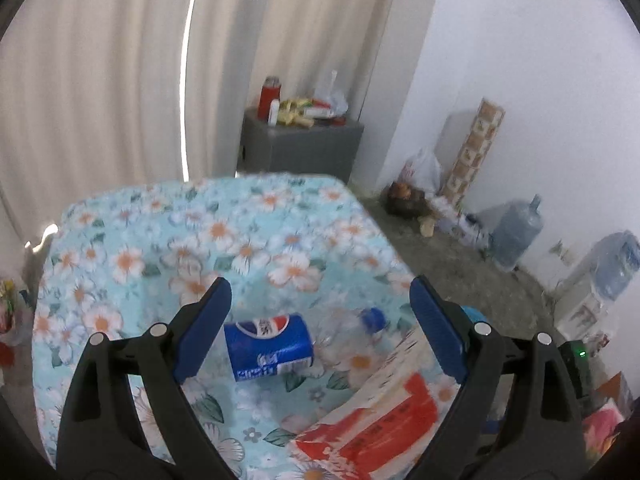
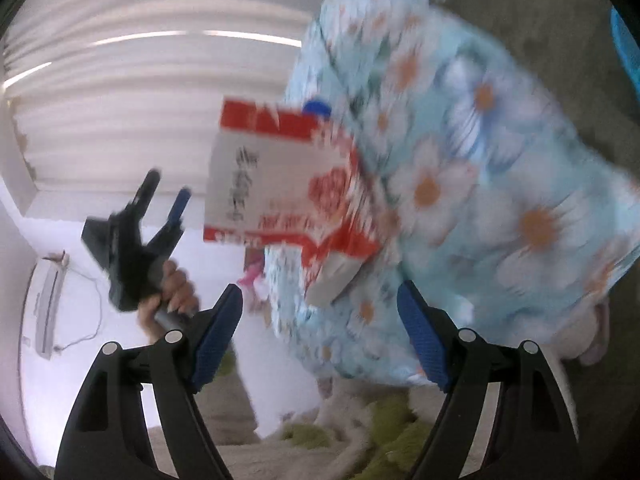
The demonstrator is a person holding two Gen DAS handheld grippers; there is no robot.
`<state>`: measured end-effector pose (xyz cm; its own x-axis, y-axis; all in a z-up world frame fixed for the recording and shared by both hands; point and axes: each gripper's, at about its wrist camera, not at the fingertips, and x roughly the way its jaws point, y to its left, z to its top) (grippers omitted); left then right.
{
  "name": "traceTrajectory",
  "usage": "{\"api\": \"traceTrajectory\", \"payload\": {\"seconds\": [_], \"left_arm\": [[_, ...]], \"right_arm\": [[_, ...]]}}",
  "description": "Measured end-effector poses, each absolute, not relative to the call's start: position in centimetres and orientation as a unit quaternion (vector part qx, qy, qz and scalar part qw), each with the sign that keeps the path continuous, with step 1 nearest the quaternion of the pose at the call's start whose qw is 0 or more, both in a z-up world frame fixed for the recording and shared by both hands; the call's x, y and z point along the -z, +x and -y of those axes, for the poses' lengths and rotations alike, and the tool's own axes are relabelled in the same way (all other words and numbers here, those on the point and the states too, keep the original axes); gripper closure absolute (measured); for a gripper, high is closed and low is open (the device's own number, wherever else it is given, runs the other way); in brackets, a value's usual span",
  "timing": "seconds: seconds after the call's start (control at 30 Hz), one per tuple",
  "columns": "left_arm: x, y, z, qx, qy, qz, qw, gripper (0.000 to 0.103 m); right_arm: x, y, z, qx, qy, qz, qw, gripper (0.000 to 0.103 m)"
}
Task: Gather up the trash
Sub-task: 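Move both grippers back toward the Pepsi bottle and snack bag on the bed, then grasp the Pepsi bottle with the left gripper while the right grasps the red-and-white snack bag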
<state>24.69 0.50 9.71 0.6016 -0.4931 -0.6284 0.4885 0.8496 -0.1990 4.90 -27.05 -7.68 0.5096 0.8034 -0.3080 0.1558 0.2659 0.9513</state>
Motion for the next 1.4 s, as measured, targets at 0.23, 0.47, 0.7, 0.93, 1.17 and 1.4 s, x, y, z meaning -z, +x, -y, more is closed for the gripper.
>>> {"api": "traceTrajectory", "payload": {"seconds": [0.23,0.47,0.7,0.93,1.17,1.4], "left_arm": [[-3.5,22.4,1.7,0.281,0.071,-0.387,0.875,0.033],[-1.5,19.3,1.5,0.325,0.075,-0.402,0.852,0.032],[2.4,17.2,2.1,0.322,0.083,-0.451,0.828,0.031],[4.2,17.4,0.3,0.306,0.045,-0.462,0.831,0.031],[5.3,18.1,-1.8,0.301,-0.006,-0.485,0.821,0.031],[5.6,17.6,-2.2,0.305,-0.013,-0.478,0.823,0.031]], "right_arm": [[9.4,5.2,25.9,-0.251,0.601,-0.429,0.626,0.026],[11.6,5.2,26.8,-0.244,0.66,-0.408,0.581,0.026],[11.6,4.3,27.1,-0.244,0.687,-0.379,0.57,0.025],[10.5,4.8,25.7,-0.24,0.668,-0.396,0.582,0.025],[9.6,5.8,23.8,-0.224,0.645,-0.421,0.597,0.025],[8.6,7.2,22.8,-0.176,0.624,-0.439,0.622,0.025]]}}
